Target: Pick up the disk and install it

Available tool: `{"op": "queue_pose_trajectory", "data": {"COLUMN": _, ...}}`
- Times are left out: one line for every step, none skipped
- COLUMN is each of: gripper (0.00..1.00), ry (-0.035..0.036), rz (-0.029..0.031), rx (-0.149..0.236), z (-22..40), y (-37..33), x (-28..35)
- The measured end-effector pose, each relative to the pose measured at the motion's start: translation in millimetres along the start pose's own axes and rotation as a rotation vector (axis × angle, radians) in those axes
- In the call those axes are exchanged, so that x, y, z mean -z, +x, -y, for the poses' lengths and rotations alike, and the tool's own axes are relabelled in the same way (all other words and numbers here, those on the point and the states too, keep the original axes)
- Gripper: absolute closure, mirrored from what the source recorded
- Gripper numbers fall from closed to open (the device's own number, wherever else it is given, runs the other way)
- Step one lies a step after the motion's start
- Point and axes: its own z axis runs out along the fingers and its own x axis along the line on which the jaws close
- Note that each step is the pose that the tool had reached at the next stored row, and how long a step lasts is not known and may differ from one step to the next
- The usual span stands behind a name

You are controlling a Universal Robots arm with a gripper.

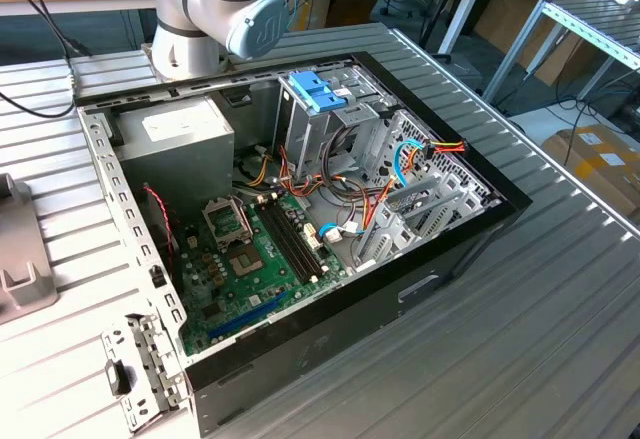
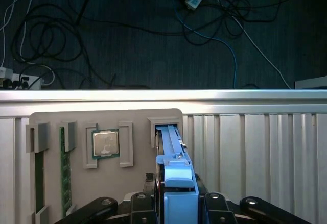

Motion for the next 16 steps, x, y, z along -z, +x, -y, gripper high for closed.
{"op": "queue_pose_trajectory", "data": {"gripper": 0.62, "ry": 0.0001, "rz": 0.0, "rx": 0.0, "z": 0.0, "y": 0.0, "x": 0.4}}
{"op": "queue_pose_trajectory", "data": {"gripper": 0.62, "ry": 0.0001, "rz": 0.0, "rx": 0.0, "z": 0.0, "y": -0.1, "x": 0.6}}
{"op": "queue_pose_trajectory", "data": {"gripper": 0.62, "ry": 0.0, "rz": 0.0001, "rx": 0.0, "z": 0.0, "y": -0.1, "x": 0.7}}
{"op": "queue_pose_trajectory", "data": {"gripper": 0.62, "ry": -0.0001, "rz": -0.0001, "rx": 0.0, "z": 0.0, "y": -0.4, "x": 0.8}}
{"op": "queue_pose_trajectory", "data": {"gripper": 0.63, "ry": -0.0002, "rz": -0.0001, "rx": 0.0, "z": 0.0, "y": -0.7, "x": 0.8}}
{"op": "queue_pose_trajectory", "data": {"gripper": 0.63, "ry": -0.0001, "rz": -0.0001, "rx": 0.0, "z": 0.0, "y": -0.9, "x": 0.7}}
{"op": "queue_pose_trajectory", "data": {"gripper": 0.63, "ry": 0.0001, "rz": 0.0001, "rx": 0.0, "z": 0.0, "y": -1.2, "x": 0.7}}
{"op": "queue_pose_trajectory", "data": {"gripper": 0.63, "ry": 0.0, "rz": 0.0, "rx": 0.0, "z": 0.0, "y": -1.4, "x": 0.7}}
{"op": "queue_pose_trajectory", "data": {"gripper": 0.63, "ry": 0.0, "rz": 0.0, "rx": 0.0, "z": 0.0, "y": -1.9, "x": 0.7}}
{"op": "queue_pose_trajectory", "data": {"gripper": 0.63, "ry": -0.0002, "rz": -0.0001, "rx": 0.0, "z": -0.1, "y": -2.1, "x": 0.8}}
{"op": "queue_pose_trajectory", "data": {"gripper": 0.63, "ry": -0.0001, "rz": 0.0, "rx": 0.0, "z": 0.0, "y": -2.3, "x": 1.1}}
{"op": "queue_pose_trajectory", "data": {"gripper": 0.63, "ry": -0.0003, "rz": -0.0001, "rx": 0.0, "z": -0.1, "y": -2.4, "x": 1.8}}
{"op": "queue_pose_trajectory", "data": {"gripper": 0.63, "ry": -0.0001, "rz": 0.0, "rx": 0.0, "z": -0.1, "y": -2.6, "x": 2.5}}
{"op": "queue_pose_trajectory", "data": {"gripper": 0.63, "ry": 0.0001, "rz": 0.0, "rx": 0.0, "z": -0.2, "y": -2.7, "x": 3.4}}
{"op": "queue_pose_trajectory", "data": {"gripper": 0.63, "ry": 0.0, "rz": 0.0, "rx": 0.0, "z": -0.3, "y": -2.9, "x": 5.0}}
{"op": "queue_pose_trajectory", "data": {"gripper": 0.63, "ry": 0.0, "rz": 0.0, "rx": 0.0, "z": -0.4, "y": -3.0, "x": 6.9}}
